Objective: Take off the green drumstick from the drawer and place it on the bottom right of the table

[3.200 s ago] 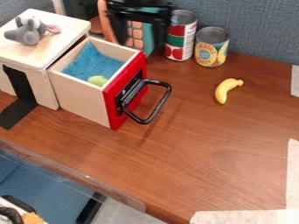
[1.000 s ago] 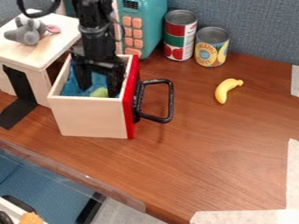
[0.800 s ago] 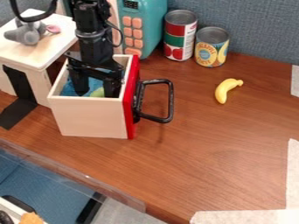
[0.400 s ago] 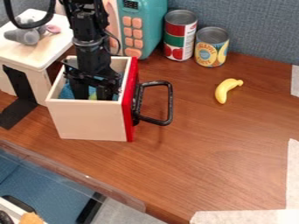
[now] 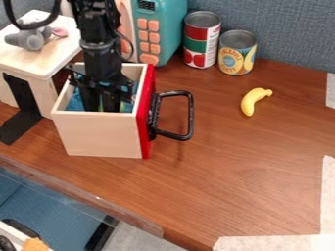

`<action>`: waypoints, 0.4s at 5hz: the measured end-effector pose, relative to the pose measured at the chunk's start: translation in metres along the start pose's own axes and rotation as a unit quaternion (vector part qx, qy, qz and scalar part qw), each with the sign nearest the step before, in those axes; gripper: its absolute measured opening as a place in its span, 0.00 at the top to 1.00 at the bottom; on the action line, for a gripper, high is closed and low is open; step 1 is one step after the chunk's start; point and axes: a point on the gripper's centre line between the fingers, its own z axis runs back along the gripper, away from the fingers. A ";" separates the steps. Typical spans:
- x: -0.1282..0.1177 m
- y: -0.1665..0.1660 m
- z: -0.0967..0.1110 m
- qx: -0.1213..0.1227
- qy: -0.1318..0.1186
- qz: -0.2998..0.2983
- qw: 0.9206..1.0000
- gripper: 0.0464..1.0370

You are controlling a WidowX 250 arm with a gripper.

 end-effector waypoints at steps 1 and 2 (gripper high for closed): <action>0.012 -0.024 0.059 -0.006 -0.075 -0.018 0.997 0.64; 0.016 -0.047 0.102 -0.032 -0.125 -0.039 0.991 0.64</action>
